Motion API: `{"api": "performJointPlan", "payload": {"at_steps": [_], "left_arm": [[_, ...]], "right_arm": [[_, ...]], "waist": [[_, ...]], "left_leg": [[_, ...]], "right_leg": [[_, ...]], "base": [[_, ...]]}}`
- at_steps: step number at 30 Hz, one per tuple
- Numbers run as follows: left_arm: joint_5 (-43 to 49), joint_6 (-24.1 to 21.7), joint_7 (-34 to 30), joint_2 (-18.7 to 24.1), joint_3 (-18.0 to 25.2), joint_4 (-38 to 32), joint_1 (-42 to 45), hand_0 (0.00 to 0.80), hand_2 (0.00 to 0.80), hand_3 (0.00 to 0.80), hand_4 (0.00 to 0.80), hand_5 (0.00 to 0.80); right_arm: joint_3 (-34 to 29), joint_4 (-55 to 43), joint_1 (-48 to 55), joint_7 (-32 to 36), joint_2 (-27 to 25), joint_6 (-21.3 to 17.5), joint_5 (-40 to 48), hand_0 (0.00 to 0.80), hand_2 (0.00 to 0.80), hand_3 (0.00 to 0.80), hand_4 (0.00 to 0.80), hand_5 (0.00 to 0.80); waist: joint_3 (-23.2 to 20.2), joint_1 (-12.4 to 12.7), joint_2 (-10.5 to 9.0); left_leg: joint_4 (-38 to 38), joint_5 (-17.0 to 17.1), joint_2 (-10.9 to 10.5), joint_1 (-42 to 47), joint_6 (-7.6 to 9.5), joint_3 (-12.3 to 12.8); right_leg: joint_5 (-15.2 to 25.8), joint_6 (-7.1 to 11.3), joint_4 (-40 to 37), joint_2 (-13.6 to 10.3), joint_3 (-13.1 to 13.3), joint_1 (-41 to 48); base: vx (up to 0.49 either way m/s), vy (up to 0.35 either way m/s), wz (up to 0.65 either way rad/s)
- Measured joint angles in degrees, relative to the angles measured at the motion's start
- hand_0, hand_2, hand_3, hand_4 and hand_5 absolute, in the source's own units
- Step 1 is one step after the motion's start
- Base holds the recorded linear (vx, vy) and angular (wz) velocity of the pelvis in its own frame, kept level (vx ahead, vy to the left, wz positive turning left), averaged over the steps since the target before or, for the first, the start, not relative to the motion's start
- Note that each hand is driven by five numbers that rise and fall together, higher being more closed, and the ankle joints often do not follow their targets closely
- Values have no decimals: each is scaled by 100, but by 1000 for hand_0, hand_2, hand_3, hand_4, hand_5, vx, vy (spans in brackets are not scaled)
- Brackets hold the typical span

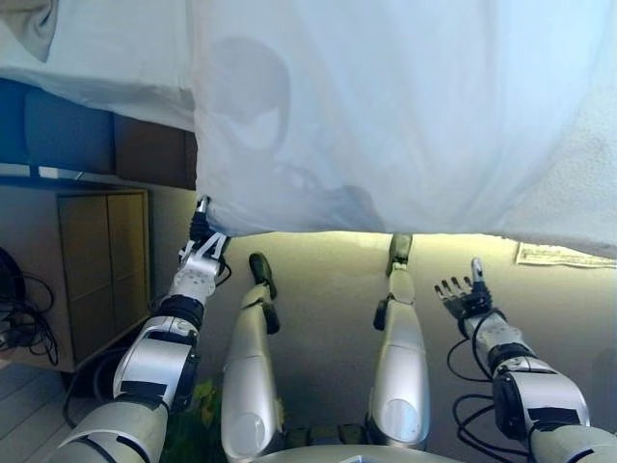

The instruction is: Make the bed neatly

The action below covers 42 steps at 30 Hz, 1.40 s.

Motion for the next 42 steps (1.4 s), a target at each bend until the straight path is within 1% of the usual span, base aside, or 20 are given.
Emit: {"api": "performJointPlan", "payload": {"at_steps": [5,8,10,13,15,17,20,24,26,29,31,33,36,37,38,40,41,42], "left_arm": [[2,-35,4,-164,135,42,293,0,0,0,0,0],[1,-81,-70,-243,135,31,459,0,0,0,0,0],[3,-198,-160,-314,132,-43,618,0,0,0,0,0],[216,-474,-138,-426,123,-620,1049,0,0,0,0,0],[258,-560,-83,-430,128,-960,1298,0,0,0,0,0],[198,-576,-148,-431,134,-1234,1460,0,0,0,0,0],[-88,-555,-586,-404,138,-1922,1679,0,0,0,0,0],[-449,-384,-1697,-567,130,-2681,1872,0,0,0,0,0],[-625,-201,-2252,-665,184,-2935,2004,0,0,0,0,0],[-900,181,-3002,-804,251,-3114,2145,0,0,0,0,0],[-1113,422,-3300,-906,243,-3109,2079,0,0,0,0,0],[-1382,599,-3463,-1040,237,-3073,1976,0,0,0,0,0],[-1622,683,-3634,-1136,191,-2807,1636,0,0,0,0,0],[-1631,692,-3700,-1112,196,-2713,1504,0,0,0,0,0],[-1631,700,-3761,-1061,198,-2597,1360,0,0,0,0,0],[-1631,708,-3800,-944,196,-2401,1091,0,0,0,0,0],[-1632,708,-3800,-877,195,-2333,965,0,0,0,0,0],[-1633,711,-3799,-806,191,-2241,830,0,0,0,0,0]], "right_arm": [[206,-77,18,-234,413,-268,-380,0,0,0,0,0],[217,-220,74,-377,436,-428,-383,0,0,0,0,0],[202,-314,169,-385,366,-543,-360,0,0,0,0,0],[180,-341,339,-329,200,-638,-211,0,0,0,0,0],[34,-405,458,-306,159,-694,-89,0,0,0,0,0],[-130,-461,593,-269,95,-705,-16,0,0,0,0,0],[-353,-553,722,-222,-4,-730,36,0,0,0,0,0],[-647,-524,814,-203,-20,-739,235,0,0,0,0,0],[-767,-506,820,-157,-13,-747,257,0,0,0,0,0],[-874,-520,816,-171,-35,-791,256,0,0,0,0,0],[-939,-520,778,-234,-37,-791,252,0,0,0,0,0],[-938,-504,720,-259,-34,-791,247,0,0,0,0,0],[-916,-382,602,-124,4,-823,253,0,0,0,0,0],[-913,-381,570,-49,67,-835,259,0,0,0,0,0],[-907,-384,556,63,166,-844,270,0,0,0,0,0],[-773,-404,522,243,360,-908,393,0,0,0,0,0],[-707,-429,492,316,443,-944,466,0,0,0,0,0],[-672,-440,448,358,495,-955,498,0,0,0,0,0]], "waist": [[1,21,2],[8,60,16],[14,143,27],[14,189,45],[13,206,68],[9,276,118],[5,374,190],[-9,592,321],[-18,632,361],[-45,629,398],[-54,619,413],[-58,620,417],[-55,623,376],[-41,603,316],[-48,610,212],[-43,573,-71],[-54,487,-227],[-41,418,-335]], "left_leg": [[18,1,-23,7,1,7],[-9,1,-37,126,1,39],[-62,1,-55,319,3,73],[-199,14,-61,606,15,103],[-256,16,-41,740,9,75],[-310,43,-36,858,-15,29],[-423,110,-72,955,-18,-19],[-511,131,-87,1144,-21,-78],[-528,133,-100,1245,-22,-112],[-525,129,-178,1332,-15,-141],[-486,125,-202,1298,2,-152],[-391,114,-189,1149,17,-176],[-250,101,-158,791,40,-204],[-182,108,-88,652,23,-225],[-131,100,-67,505,3,-242],[-26,92,14,215,-10,-260],[44,88,20,44,-4,-278],[110,84,14,-118,-3,-301]], "right_leg": [[3,-3,3,-15,2,0],[6,0,2,-27,22,79],[7,6,0,-63,27,221],[-8,23,-96,-106,-39,503],[-9,22,-139,-98,-156,672],[4,0,-184,-84,-235,821],[1,1,-206,-113,-327,945],[-2,6,-289,-118,-431,1201],[-18,8,-298,-125,-474,1329],[-34,21,-298,-194,-492,1438],[-32,19,-296,-220,-491,1440],[-24,9,-290,-208,-494,1357],[27,-41,-298,-136,-491,1088],[63,-60,-299,-87,-489,983],[85,-77,-307,-35,-488,854],[130,-131,-342,49,-470,626],[134,-135,-342,58,-465,485],[124,-123,-355,56,-462,377]], "base": [[0,0,0],[-4,-6,-3],[3,-93,-3],[6,-182,0],[1,-172,4],[5,-99,7],[8,-90,13],[21,-97,7],[54,-8,7],[19,39,8],[-35,25,6],[-68,-46,5],[-89,-114,1],[-52,-61,-7],[-49,-19,-9],[-38,23,-11],[-26,46,-2],[-16,73,4]]}}
